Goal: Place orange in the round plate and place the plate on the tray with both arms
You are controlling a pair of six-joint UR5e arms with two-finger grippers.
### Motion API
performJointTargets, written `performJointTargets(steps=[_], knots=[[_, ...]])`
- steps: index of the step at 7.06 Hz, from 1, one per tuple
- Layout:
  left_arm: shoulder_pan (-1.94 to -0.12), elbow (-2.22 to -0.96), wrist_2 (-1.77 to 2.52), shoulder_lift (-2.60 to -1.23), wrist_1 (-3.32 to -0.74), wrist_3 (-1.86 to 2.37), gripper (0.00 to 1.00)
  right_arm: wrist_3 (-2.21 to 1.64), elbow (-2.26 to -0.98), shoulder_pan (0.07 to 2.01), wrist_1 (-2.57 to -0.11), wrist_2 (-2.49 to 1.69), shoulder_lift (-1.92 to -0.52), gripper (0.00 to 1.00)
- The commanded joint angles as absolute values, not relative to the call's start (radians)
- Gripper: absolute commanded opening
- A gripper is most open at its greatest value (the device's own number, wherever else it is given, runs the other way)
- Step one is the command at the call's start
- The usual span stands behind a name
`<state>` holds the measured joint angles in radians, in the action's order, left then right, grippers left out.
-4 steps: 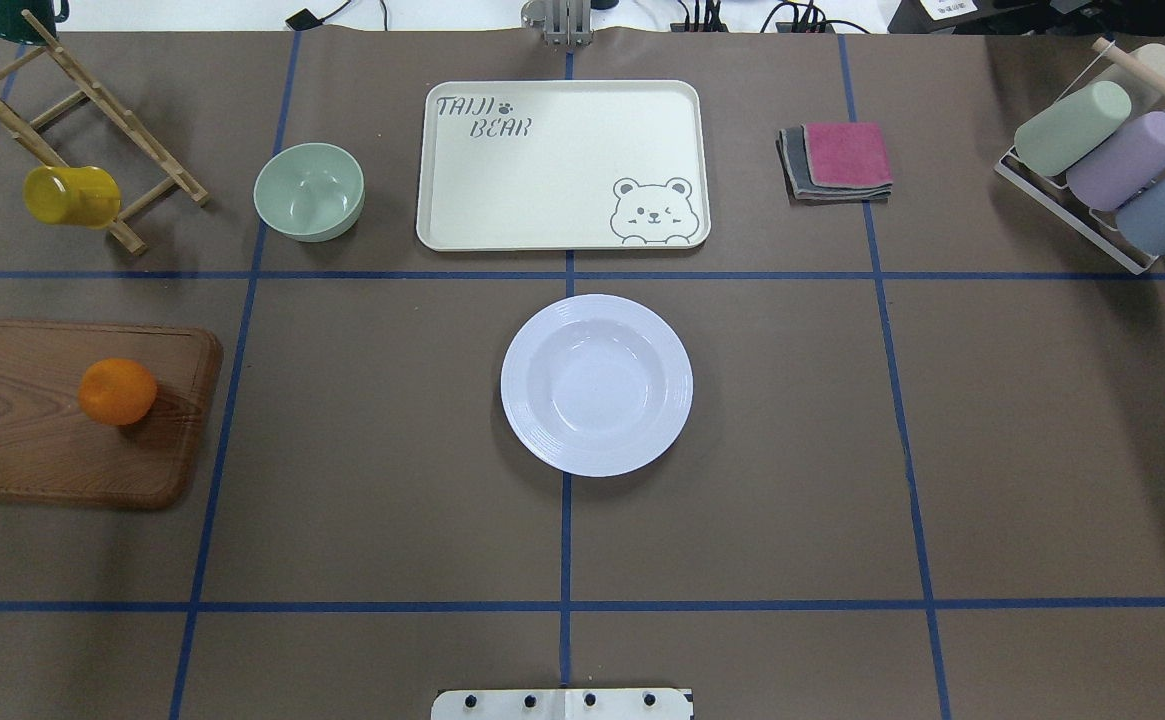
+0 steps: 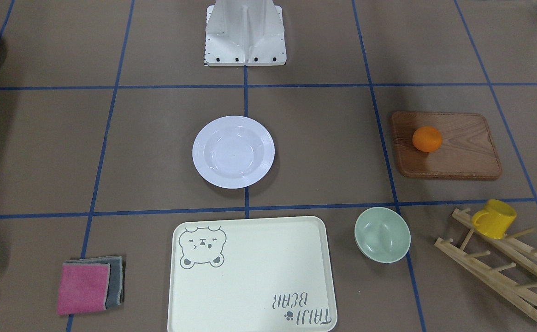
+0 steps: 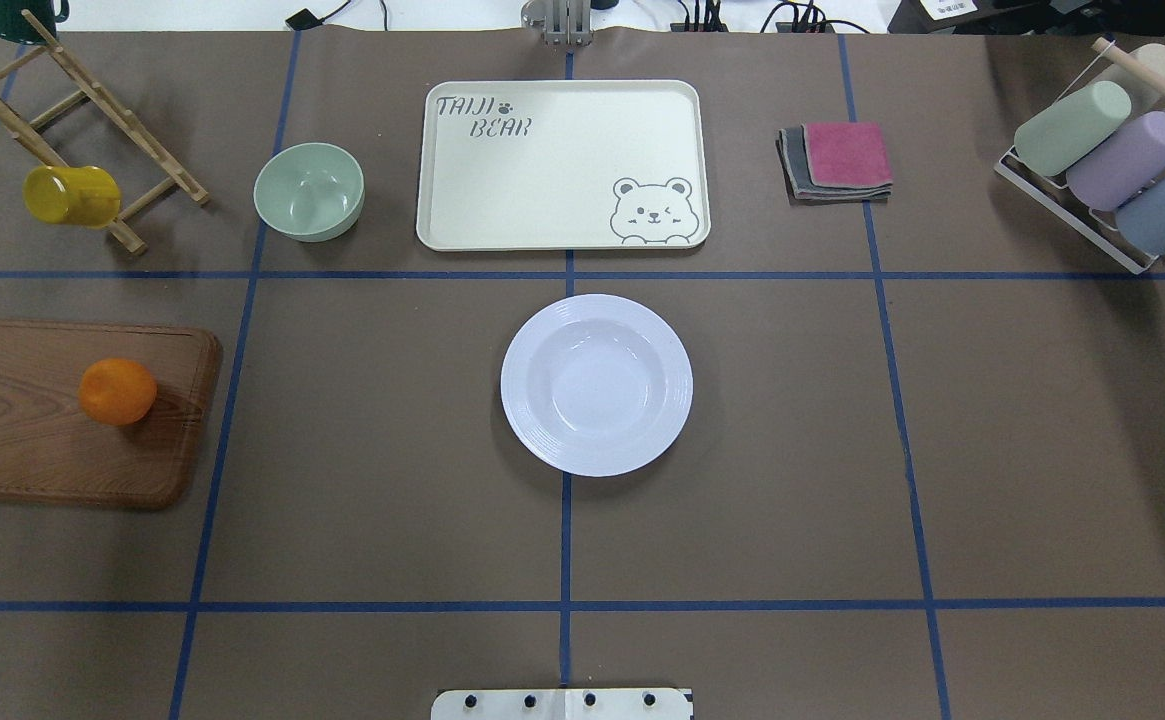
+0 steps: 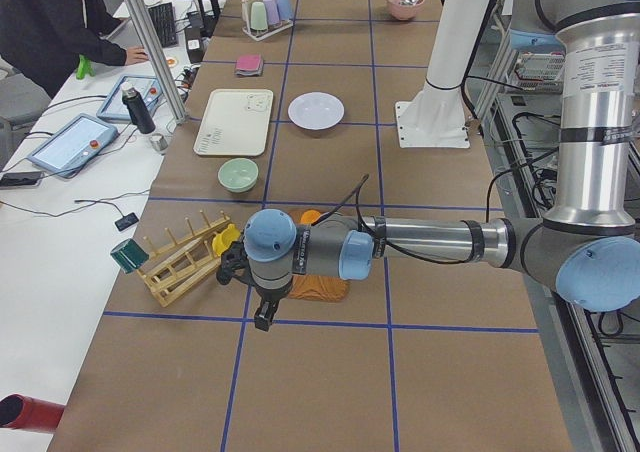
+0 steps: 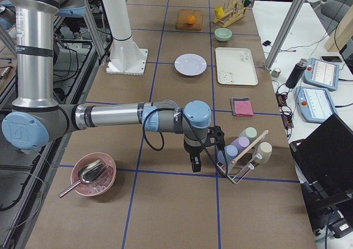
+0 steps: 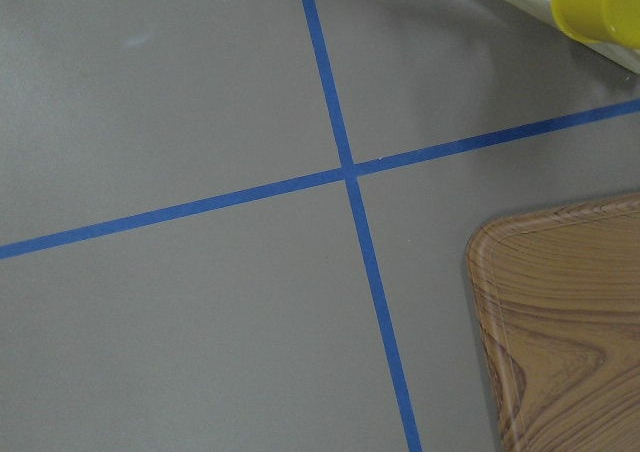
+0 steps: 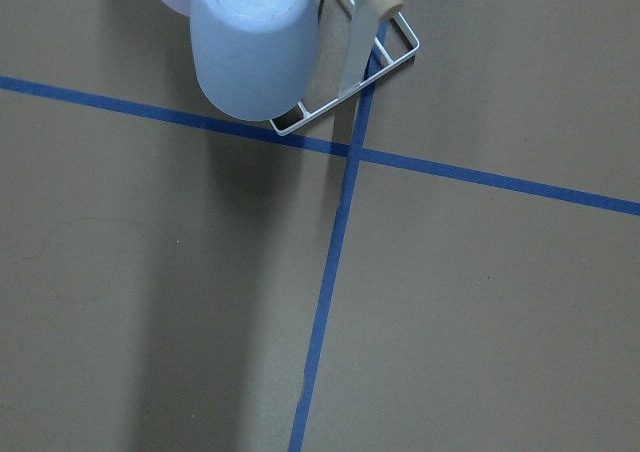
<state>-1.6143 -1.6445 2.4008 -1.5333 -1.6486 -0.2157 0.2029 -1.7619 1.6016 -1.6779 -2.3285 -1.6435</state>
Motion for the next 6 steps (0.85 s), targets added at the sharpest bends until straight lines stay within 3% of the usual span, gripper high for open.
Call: performJointTargets(steps=[1,3,6], knots=[[-1.609,-1.637,2.43,-1.546,-1.672,-0.222,0.99,0.193,-1.759,1.6,-1.678,-2.33,-1.634,1.0],[-1.594,-1.649,2.486,-1.533,-1.843,-0.187,0.99,0.19,-1.761,1.582,-1.675,-2.333,-1.632,1.0],[-1.344,-1.698,2.468,-1.569,-1.996,0.226,1.0,0.105,-1.764,1.531,-1.658,-2.332,-1.614,1.0]])
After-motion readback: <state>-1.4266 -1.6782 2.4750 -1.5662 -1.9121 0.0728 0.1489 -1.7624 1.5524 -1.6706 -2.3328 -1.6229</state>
